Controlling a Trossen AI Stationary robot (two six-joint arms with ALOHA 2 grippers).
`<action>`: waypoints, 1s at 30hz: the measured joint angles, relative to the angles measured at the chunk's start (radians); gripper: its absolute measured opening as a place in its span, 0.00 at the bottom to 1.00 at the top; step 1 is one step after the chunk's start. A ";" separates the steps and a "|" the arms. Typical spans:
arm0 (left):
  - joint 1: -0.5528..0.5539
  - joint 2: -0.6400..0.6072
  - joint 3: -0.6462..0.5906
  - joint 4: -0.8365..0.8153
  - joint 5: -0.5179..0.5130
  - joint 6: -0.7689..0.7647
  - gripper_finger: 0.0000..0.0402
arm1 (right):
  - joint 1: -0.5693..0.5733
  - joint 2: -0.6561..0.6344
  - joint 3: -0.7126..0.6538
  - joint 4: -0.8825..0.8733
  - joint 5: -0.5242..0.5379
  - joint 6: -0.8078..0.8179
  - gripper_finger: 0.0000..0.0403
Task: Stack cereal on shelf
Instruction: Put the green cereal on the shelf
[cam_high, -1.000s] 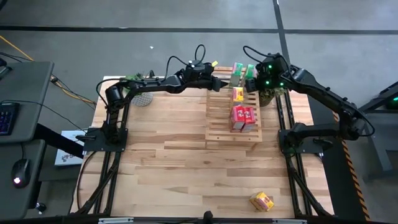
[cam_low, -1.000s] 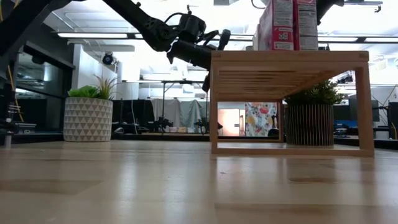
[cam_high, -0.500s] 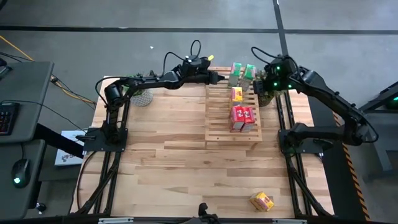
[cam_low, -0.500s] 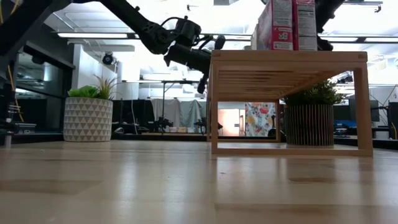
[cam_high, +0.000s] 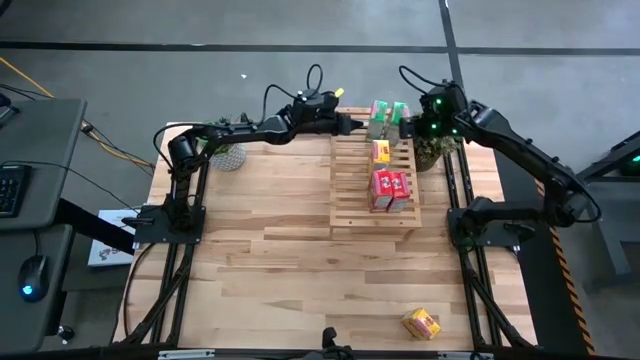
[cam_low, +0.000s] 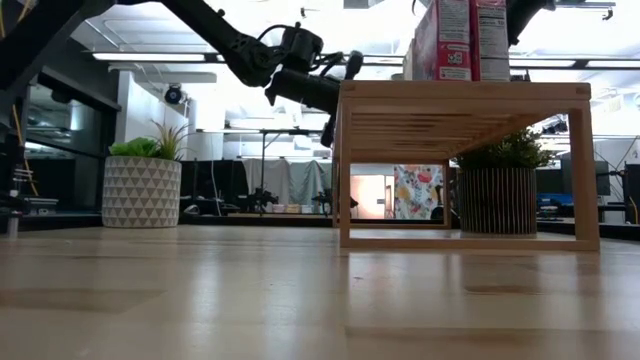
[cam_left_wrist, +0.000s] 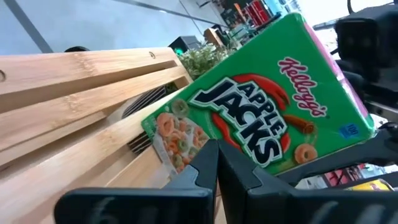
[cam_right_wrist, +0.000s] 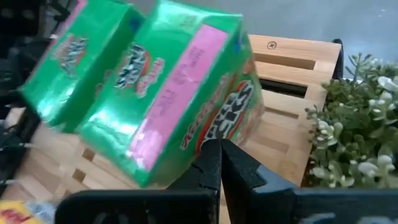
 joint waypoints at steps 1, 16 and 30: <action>0.000 0.000 0.000 0.000 0.000 0.000 0.00 | 0.000 0.008 0.000 0.001 0.002 -0.006 0.00; -0.003 0.000 0.000 0.006 -0.022 -0.001 0.00 | 0.000 0.056 0.000 0.043 -0.009 -0.068 0.00; -0.018 0.000 0.000 0.036 -0.046 0.046 0.00 | 0.000 0.056 0.000 0.046 -0.045 -0.094 0.00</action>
